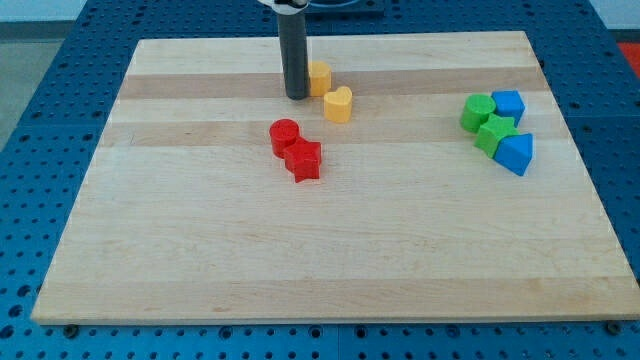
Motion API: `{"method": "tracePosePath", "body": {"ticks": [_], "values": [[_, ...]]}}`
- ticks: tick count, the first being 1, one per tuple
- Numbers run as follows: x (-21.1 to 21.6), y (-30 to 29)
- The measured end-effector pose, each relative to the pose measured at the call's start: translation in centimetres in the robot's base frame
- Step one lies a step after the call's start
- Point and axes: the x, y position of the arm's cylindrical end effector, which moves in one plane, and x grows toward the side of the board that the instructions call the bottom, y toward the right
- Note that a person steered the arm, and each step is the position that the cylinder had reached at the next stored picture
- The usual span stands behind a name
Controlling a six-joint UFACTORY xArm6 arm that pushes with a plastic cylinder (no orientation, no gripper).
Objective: Point your arm at the red star
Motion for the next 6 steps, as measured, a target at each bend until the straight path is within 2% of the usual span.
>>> {"method": "tracePosePath", "body": {"ticks": [2, 3, 4, 5, 6], "values": [[5.4, -8.3], [11.2, -9.7], [15.0, -9.1], [16.1, -6.6], [14.4, -4.0]]}}
